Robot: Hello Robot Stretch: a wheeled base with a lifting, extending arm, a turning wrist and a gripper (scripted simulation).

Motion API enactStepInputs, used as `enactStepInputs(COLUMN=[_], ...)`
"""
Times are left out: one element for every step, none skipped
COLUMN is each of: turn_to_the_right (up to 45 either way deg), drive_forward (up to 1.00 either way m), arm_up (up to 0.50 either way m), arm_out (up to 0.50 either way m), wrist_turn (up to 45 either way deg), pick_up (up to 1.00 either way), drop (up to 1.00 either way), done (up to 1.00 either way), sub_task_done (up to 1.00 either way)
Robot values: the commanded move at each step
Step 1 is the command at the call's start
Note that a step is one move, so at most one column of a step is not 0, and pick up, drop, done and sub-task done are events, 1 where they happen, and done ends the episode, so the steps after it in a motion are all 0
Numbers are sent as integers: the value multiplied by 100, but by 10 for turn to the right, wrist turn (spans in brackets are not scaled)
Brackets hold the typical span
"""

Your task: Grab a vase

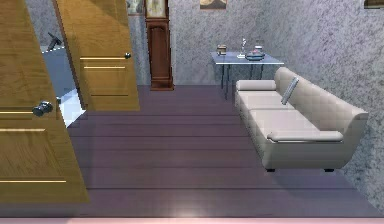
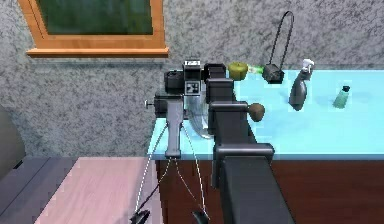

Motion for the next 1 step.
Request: enactStepInputs(turn_to_the_right=[0], drive_forward=[0], arm_up=[0], arm_out=[0], wrist_turn=[450], pick_up=[0], drop=[0], done=[0], sub_task_done=[0])
